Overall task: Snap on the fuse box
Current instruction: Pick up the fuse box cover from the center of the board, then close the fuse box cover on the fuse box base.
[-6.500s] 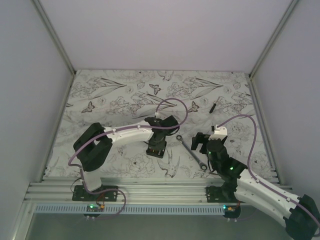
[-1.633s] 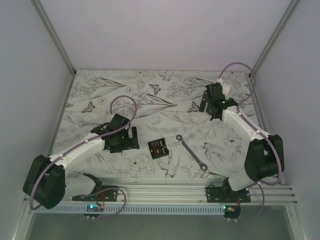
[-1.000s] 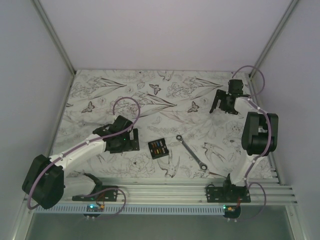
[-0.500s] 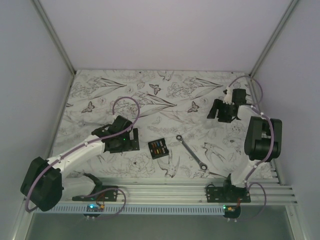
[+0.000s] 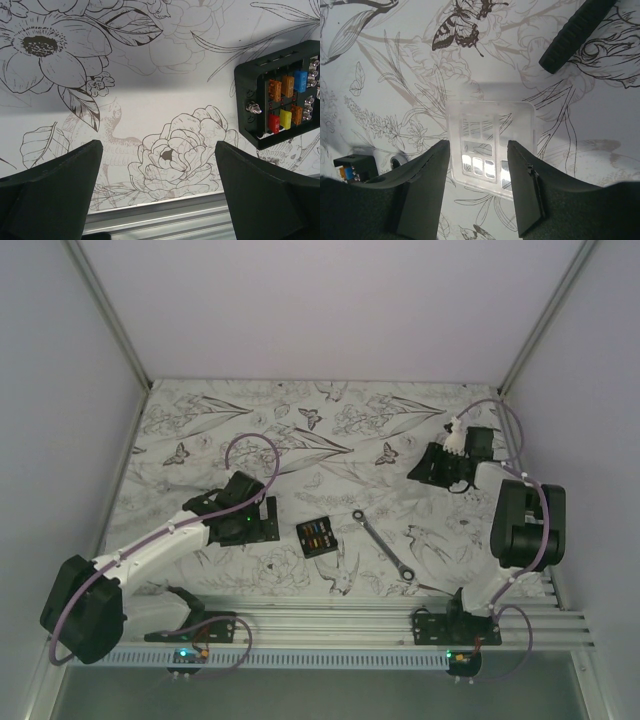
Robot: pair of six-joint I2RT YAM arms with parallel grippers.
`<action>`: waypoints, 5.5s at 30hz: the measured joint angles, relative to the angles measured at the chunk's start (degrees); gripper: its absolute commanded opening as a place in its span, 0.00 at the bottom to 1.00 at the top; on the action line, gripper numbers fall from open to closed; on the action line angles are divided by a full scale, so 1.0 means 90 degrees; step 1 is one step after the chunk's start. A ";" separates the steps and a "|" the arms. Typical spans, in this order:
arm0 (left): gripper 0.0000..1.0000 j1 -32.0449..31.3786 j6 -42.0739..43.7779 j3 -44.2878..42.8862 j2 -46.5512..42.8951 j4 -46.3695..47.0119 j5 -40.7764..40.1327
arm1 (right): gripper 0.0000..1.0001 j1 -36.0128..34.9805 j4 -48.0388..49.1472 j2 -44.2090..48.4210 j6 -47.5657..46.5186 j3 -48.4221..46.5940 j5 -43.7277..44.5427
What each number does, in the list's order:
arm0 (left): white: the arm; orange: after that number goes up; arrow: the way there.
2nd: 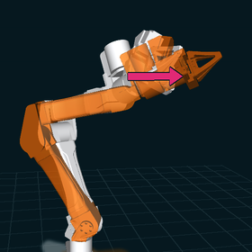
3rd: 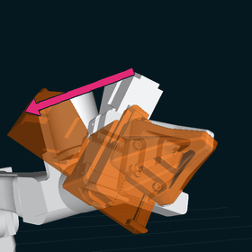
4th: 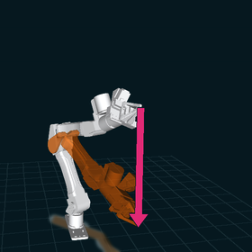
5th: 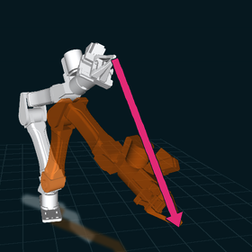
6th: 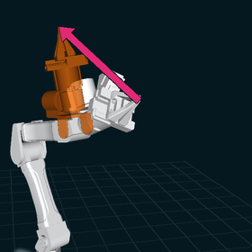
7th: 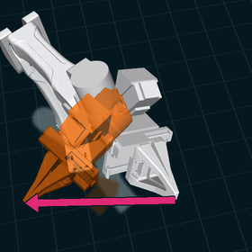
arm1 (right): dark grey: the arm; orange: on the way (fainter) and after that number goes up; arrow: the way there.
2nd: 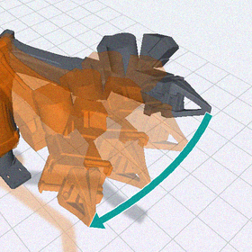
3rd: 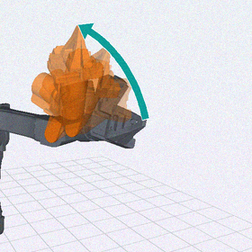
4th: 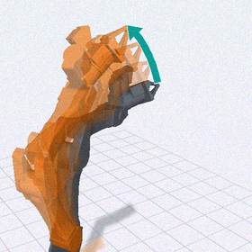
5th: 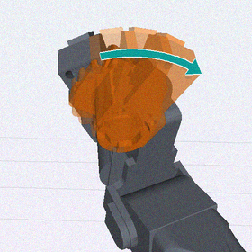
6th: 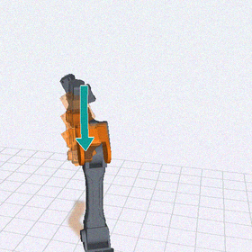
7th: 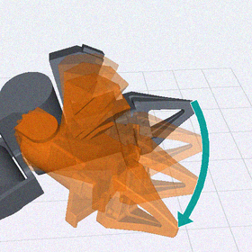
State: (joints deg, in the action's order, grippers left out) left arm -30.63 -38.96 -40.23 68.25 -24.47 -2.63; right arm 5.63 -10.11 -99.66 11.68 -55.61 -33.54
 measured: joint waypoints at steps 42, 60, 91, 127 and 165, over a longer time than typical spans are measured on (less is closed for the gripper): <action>1.00 0.0202 0.0000 0.0000 0.0199 0.0027 0.0352 | 0.10 0.0641 0.0840 -0.1100 0.0034 0.0216 -0.2421; 0.99 0.0262 -0.0367 0.0092 -0.0634 0.0078 0.0692 | 0.00 -0.0755 0.2412 0.1163 0.1821 0.1620 -0.2647; 0.92 0.0223 -0.1197 0.0236 -0.0950 0.0410 0.1032 | 0.00 -0.3997 0.5537 0.0362 0.4631 0.2482 -0.1525; 0.90 -0.0129 -0.1273 0.0199 -0.0304 0.0539 0.1047 | 0.52 -0.3944 0.4804 0.0051 0.4082 0.2647 -0.1542; 1.00 0.1018 -0.0763 -0.0100 -0.0036 0.0522 0.1370 | 0.99 -0.6715 -0.0474 0.1022 0.2069 -0.0136 0.4214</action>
State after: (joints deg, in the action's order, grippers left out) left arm -21.47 -45.82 -41.12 67.92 -19.77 9.69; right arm -54.81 -14.37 -90.45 30.30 -56.84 4.38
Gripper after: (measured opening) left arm 0.984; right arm 0.992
